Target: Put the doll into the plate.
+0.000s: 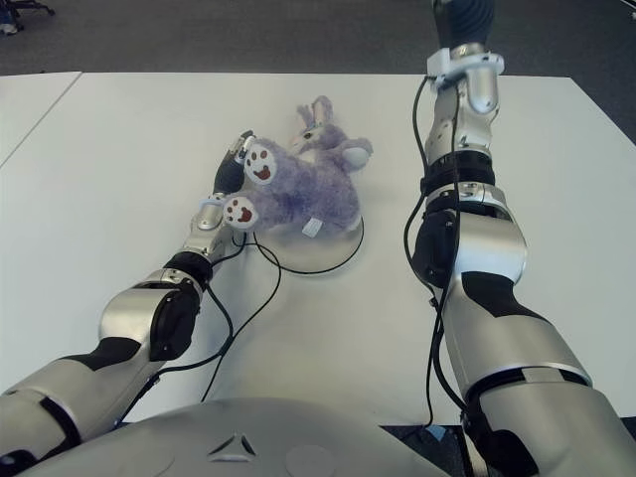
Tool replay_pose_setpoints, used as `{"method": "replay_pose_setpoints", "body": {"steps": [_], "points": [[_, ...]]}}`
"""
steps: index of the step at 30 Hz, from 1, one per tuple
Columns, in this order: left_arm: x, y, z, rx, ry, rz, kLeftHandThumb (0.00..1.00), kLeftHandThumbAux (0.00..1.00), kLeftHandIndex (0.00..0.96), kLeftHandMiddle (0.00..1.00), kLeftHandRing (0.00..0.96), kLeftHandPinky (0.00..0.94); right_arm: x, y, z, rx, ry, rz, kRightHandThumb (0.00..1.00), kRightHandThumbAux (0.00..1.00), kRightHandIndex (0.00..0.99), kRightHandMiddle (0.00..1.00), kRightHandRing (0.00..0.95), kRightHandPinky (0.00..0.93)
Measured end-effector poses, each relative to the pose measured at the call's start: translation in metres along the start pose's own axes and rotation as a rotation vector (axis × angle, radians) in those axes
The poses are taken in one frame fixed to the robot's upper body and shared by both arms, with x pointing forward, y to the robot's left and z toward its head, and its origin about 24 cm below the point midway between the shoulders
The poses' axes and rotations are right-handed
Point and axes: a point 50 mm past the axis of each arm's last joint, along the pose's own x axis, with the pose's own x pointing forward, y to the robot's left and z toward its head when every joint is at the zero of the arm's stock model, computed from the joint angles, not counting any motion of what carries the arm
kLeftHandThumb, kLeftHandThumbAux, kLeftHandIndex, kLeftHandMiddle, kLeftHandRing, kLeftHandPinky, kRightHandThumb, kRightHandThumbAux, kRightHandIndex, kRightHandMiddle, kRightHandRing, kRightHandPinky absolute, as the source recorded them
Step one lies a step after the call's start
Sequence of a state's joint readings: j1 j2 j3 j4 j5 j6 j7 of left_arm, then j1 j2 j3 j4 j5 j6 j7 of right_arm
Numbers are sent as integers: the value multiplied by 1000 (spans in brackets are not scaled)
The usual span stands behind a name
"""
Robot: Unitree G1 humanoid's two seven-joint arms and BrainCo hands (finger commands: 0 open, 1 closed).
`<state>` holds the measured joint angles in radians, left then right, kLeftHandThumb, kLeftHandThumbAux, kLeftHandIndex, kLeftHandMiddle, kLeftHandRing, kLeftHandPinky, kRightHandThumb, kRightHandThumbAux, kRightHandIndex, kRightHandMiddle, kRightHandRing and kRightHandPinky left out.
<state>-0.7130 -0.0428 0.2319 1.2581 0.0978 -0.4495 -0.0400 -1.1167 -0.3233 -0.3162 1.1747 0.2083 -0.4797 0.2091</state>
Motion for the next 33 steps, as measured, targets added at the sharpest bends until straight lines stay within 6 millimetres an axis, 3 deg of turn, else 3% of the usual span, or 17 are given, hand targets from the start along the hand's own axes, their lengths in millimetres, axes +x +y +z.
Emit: {"method": "replay_pose_setpoints", "body": {"steps": [9,13,22,27,33], "points": [[-1,1,-1,4,4,2,0,315,0,55,47,33,-46,-11,-65,-124,243,-181,0,820,11,0,0,29],[-1,2,-1,8,4,0,0,311,0,55,45,29,-63,-13,-85,-134,335,-217,0,807,6,0,0,21],[-1,3,-2,15,6,-3,0,311,0,56,39,17,-72,-14,-95,-146,405,-234,0,761,4,19,7,24],[-1,4,-2,16,7,-2,0,310,0,56,39,20,-78,-15,-101,-190,428,-219,0,787,15,44,28,45],[-1,6,-2,18,6,2,0,316,0,56,40,17,-102,-17,-118,-335,502,-176,0,849,38,78,63,96]]}}
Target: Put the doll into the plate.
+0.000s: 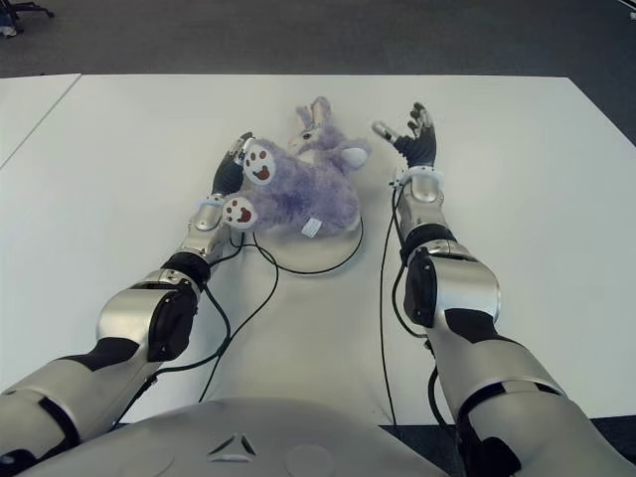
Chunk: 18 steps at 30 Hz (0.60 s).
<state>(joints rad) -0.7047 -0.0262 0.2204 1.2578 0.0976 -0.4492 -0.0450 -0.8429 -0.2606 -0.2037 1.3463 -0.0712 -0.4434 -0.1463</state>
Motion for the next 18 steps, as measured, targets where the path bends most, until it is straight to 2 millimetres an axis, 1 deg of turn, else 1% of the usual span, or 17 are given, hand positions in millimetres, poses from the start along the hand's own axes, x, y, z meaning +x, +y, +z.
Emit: {"method": "replay_pose_setpoints", "body": {"steps": [3,8,13,18], "points": [[0,3,0,6,-1,6,0,319,0,56,39,13,-10,3,-18,-150,32,17,0,861,46,87,75,111],[-1,6,-1,11,-2,12,0,319,0,53,36,6,-13,9,-21,-291,14,27,0,862,57,94,89,131],[-2,9,-1,15,-7,19,0,321,0,50,32,0,-13,12,-23,-341,20,11,0,861,63,96,98,143],[-3,15,-2,22,-11,38,0,336,0,51,29,0,-16,16,-25,-329,29,-22,0,864,66,97,104,144]]}}
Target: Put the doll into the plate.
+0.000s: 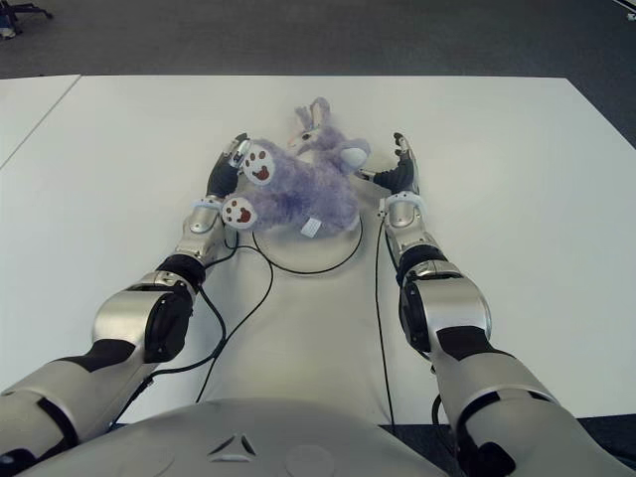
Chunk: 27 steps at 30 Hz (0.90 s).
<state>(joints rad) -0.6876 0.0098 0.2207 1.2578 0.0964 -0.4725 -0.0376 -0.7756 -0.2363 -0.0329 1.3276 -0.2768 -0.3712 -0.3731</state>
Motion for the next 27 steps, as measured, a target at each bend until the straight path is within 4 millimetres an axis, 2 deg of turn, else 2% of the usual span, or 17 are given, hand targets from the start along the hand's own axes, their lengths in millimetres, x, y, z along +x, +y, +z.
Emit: {"method": "replay_pose_setpoints", "body": {"steps": [11,27], "points": [[-2,13,-1,14,-1,58,0,375,0,50,24,0,-4,0,-6,141,52,-66,0,840,66,109,120,182],[-4,20,-3,-49,-13,107,0,426,16,62,32,9,-12,-1,-14,269,28,-79,0,903,107,173,186,241]]}}
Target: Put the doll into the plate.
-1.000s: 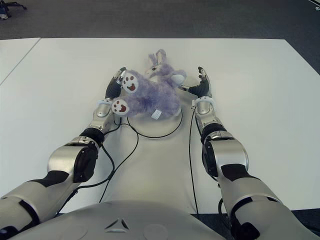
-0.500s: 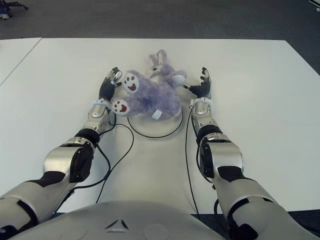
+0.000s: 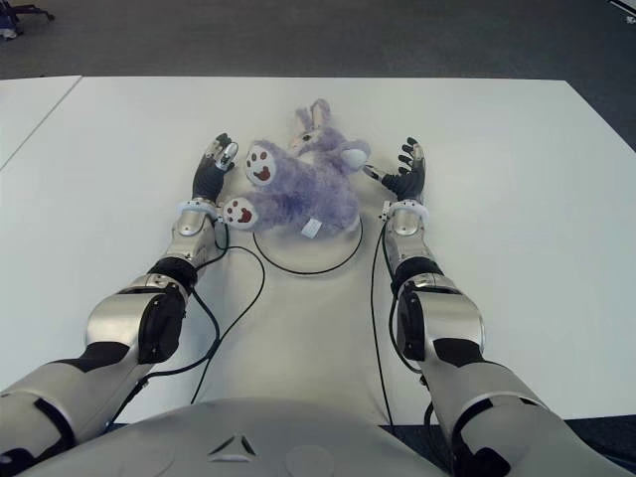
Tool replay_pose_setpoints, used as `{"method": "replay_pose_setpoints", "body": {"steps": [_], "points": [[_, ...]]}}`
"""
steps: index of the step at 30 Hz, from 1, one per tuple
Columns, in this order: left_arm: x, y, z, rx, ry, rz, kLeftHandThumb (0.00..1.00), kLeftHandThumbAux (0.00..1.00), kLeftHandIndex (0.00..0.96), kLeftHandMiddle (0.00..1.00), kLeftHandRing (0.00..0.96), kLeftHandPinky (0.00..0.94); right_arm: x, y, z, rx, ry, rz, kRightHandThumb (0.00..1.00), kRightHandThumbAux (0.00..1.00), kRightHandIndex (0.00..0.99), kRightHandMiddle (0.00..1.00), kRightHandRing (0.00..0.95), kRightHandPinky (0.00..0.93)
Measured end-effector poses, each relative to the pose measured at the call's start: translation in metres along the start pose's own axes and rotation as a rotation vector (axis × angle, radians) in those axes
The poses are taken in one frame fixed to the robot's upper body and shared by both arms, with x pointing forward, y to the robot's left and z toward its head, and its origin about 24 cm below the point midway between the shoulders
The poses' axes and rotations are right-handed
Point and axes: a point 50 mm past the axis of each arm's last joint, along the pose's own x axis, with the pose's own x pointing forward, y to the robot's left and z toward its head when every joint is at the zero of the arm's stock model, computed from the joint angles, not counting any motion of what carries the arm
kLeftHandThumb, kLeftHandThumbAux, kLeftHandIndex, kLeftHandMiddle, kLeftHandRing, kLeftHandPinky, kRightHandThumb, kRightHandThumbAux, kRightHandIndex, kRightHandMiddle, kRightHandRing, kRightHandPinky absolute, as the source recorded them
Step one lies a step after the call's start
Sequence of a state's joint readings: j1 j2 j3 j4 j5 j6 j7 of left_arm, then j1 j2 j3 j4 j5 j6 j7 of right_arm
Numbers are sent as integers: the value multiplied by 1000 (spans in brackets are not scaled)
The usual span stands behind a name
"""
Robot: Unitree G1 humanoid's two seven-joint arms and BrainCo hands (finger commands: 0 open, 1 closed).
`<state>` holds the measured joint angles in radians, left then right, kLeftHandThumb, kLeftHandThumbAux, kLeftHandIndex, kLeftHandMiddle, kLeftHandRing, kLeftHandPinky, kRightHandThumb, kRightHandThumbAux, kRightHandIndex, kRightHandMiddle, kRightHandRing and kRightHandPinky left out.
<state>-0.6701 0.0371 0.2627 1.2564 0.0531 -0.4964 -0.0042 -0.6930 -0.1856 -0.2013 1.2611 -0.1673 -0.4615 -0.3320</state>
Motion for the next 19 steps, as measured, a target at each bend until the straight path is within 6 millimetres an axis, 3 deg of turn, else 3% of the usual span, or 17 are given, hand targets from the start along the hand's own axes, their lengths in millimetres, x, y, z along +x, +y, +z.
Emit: {"method": "replay_pose_setpoints", "body": {"steps": [15,19], "points": [[0,4,0,-11,1,25,0,521,57,72,45,37,0,-1,-1,48,10,14,0,931,127,190,201,257],[0,4,0,0,1,30,0,561,50,70,47,44,0,0,0,31,4,21,0,928,138,194,217,310]]}}
